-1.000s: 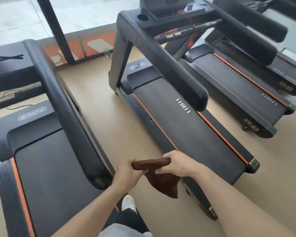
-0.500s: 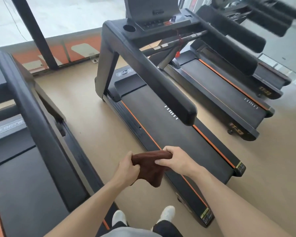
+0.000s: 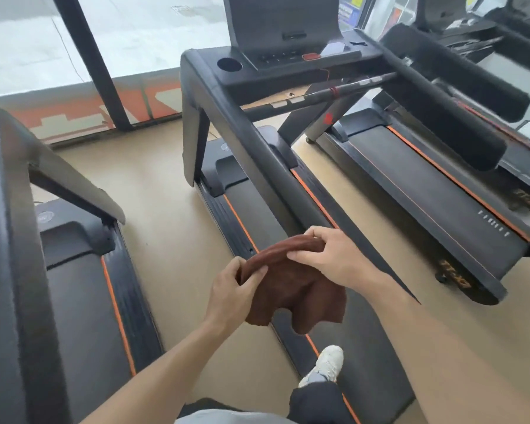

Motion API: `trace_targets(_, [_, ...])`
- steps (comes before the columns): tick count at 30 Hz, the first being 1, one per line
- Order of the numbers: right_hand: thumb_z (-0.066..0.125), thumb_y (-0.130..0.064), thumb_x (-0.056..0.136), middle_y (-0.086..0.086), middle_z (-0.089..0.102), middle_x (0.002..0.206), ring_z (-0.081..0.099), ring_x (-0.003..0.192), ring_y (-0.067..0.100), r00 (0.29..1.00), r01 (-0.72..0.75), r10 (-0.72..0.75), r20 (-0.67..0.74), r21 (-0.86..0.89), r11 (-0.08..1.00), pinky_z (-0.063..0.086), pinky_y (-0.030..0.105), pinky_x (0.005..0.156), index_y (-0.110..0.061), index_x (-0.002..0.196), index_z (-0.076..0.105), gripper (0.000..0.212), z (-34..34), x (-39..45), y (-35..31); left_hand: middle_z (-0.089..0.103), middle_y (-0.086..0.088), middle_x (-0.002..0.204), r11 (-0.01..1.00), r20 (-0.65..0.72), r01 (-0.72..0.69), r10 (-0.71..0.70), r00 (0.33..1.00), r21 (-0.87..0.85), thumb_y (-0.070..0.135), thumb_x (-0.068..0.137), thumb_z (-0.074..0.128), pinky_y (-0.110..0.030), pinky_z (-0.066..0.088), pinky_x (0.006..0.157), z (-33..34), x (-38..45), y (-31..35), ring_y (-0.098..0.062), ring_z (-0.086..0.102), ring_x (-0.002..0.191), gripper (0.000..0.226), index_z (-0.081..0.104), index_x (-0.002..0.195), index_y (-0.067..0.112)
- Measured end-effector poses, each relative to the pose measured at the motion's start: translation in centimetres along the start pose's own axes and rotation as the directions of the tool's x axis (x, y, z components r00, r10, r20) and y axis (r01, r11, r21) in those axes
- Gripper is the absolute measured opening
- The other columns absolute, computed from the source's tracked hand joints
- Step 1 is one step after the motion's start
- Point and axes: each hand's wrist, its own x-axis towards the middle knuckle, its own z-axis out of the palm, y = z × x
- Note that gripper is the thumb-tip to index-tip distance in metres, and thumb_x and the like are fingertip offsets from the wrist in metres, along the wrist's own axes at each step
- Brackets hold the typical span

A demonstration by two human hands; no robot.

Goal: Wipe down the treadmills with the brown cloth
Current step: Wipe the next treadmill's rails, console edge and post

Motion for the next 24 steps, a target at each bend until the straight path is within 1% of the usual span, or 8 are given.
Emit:
trace_targets(8, [0.078, -0.058, 0.08, -0.015, 0.071, 0.075, 0.067, 0.069, 0.0, 0.923, 0.057, 0.01, 0.385, -0.16, 0.985, 0.049, 0.019, 0.059, -0.032, 0.082, 0.07, 0.028, -13.9, 6.0, 0.9, 0.069, -0.01, 0.077, 0.999, -0.074, 0.042, -0.042, 0.996, 0.003, 0.061, 0.077, 0.073, -0.05, 0.054, 0.066, 8.4, 1.4, 8.2, -0.029, 0.065, 0.074, 0.052, 0.069, 0.083, 0.01])
trace_targets(12, [0.078, -0.059, 0.079, -0.017, 0.07, 0.075, 0.064, 0.068, -0.001, 0.911, 0.212, -0.128, 0.392, -0.18, 0.961, 0.048, 0.021, 0.062, -0.035, 0.082, 0.068, 0.027, -17.2, 11.6, -0.8, 0.068, 0.002, 0.068, 0.995, -0.273, 0.078, -0.092, 0.958, -0.063, 0.045, 0.08, 0.082, -0.03, 0.052, 0.061, 9.9, 3.5, 12.6, -0.012, 0.064, 0.066, 0.032, 0.068, 0.077, 0.016])
trace_targets(14, [0.078, -0.055, 0.081, -0.018, 0.071, 0.096, 0.063, 0.09, -0.001, 0.922, 0.299, -0.252, 0.295, -0.127, 0.946, 0.049, 0.023, 0.079, -0.038, 0.101, 0.068, 0.028, -16.4, 14.6, -1.3, 0.069, 0.012, 0.077, 0.989, -0.468, 0.116, -0.146, 0.871, -0.093, 0.039, 0.079, 0.085, -0.019, 0.049, 0.069, 10.0, 5.6, 13.7, -0.007, 0.064, 0.077, 0.027, 0.067, 0.09, 0.021])
trace_targets(16, [0.07, -0.056, 0.088, -0.009, 0.052, 0.145, 0.043, 0.135, 0.011, 0.923, 0.362, -0.301, 0.24, -0.271, 0.892, 0.037, 0.034, 0.112, -0.04, 0.142, 0.049, 0.06, -14.2, 17.3, -0.5, 0.064, 0.006, 0.123, 0.981, -0.651, 0.191, -0.173, 0.739, -0.044, 0.043, 0.08, 0.083, -0.028, 0.044, 0.101, 10.2, 7.7, 13.1, -0.014, 0.056, 0.118, 0.06, 0.055, 0.13, 0.028])
trace_targets(18, [0.059, -0.056, 0.096, 0.001, 0.022, 0.167, 0.015, 0.153, 0.02, 0.941, 0.281, -0.196, 0.276, -0.315, 0.907, 0.015, 0.041, 0.124, -0.031, 0.16, 0.023, 0.078, -11.7, 18.7, 1.5, 0.036, -0.001, 0.157, 0.958, -0.728, 0.282, -0.228, 0.647, -0.049, 0.035, 0.09, 0.074, -0.041, 0.022, 0.123, 11.5, 8.8, 11.9, -0.018, 0.028, 0.147, 0.079, 0.03, 0.155, 0.025])
trace_targets(20, [0.05, -0.06, 0.099, 0.002, 0.008, 0.171, 0.007, 0.157, 0.022, 0.924, 0.098, 0.006, 0.383, -0.253, 0.962, 0.011, 0.042, 0.124, -0.028, 0.164, 0.005, 0.085, -9.5, 18.7, 3.9, 0.024, 0.002, 0.165, 0.937, -0.632, 0.321, -0.332, 0.7, -0.136, 0.028, 0.102, 0.058, -0.04, 0.014, 0.126, 14.4, 9.5, 11.0, -0.016, 0.017, 0.153, 0.067, 0.024, 0.159, 0.027])
trace_targets(22, [0.044, -0.066, 0.098, -0.003, 0.007, 0.171, 0.015, 0.156, 0.021, 0.829, -0.127, 0.184, 0.529, -0.142, 0.982, 0.02, 0.04, 0.122, -0.033, 0.163, -0.005, 0.088, -8.1, 18.0, 5.8, 0.025, 0.008, 0.166, 0.89, -0.43, 0.371, -0.454, 0.78, -0.266, 0.037, 0.109, 0.038, -0.036, 0.017, 0.125, 17.8, 10.2, 10.2, -0.015, 0.021, 0.154, 0.051, 0.02, 0.157, 0.039])
trace_targets(24, [0.04, -0.073, 0.096, -0.008, 0.022, 0.167, 0.031, 0.15, 0.018, 0.748, -0.317, 0.243, 0.618, 0.009, 0.949, 0.028, 0.034, 0.116, -0.042, 0.161, -0.004, 0.084, -6.7, 17.8, 6.5, 0.028, 0.01, 0.165, 0.854, -0.365, 0.415, -0.512, 0.778, -0.313, 0.042, 0.11, 0.024, -0.029, 0.02, 0.119, 19.2, 11.5, 9.9, -0.015, 0.027, 0.152, 0.05, 0.02, 0.16, 0.037])
